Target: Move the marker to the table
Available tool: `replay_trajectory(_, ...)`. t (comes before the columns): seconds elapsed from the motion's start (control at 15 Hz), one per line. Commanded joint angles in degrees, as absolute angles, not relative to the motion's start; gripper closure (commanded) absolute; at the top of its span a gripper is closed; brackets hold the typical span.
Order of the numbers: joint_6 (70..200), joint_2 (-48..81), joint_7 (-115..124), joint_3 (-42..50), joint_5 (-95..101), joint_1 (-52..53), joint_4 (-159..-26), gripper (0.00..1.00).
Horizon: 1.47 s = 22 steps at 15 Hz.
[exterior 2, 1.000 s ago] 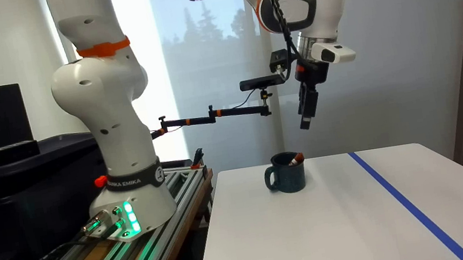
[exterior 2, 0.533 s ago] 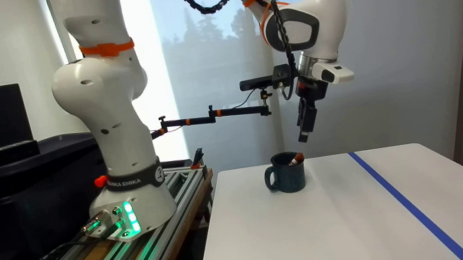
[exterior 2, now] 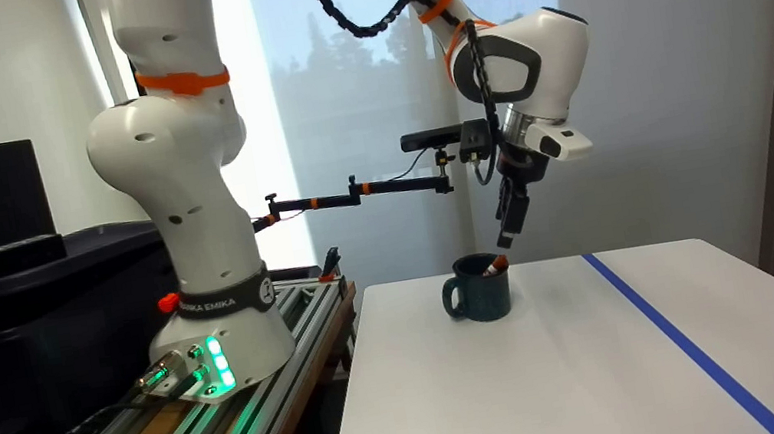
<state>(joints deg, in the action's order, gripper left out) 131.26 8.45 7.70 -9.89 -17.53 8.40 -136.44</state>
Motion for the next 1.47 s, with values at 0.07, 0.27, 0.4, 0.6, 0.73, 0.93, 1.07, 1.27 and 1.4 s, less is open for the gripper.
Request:
replay_trajectory(0.07,131.7,11.5,7.9,-10.0,-18.7,8.7,-134.6,0.14)
replay_trajectory(0.27,131.8,12.9,8.6,-9.9,-18.5,8.7,-133.7,0.38)
replay_trajectory(0.4,132.3,14.0,9.0,-9.8,-18.2,8.8,-133.2,0.43)
replay_trajectory(0.6,132.3,15.2,9.8,-9.7,-17.8,8.9,-132.8,0.44)
replay_trajectory(0.73,132.2,15.9,10.2,-9.7,-17.7,9.0,-132.5,0.43)
replay_trajectory(0.93,132.3,16.6,10.4,-9.7,-17.5,9.0,-132.5,0.48)
replay_trajectory(1.07,132.0,16.7,10.4,-9.8,-17.6,9.0,-132.6,0.52)
replay_trajectory(1.27,132.1,16.9,10.3,-9.8,-17.7,9.0,-132.5,0.60)
replay_trajectory(1.4,132.0,16.9,10.3,-9.8,-17.6,9.0,-132.5,0.66)
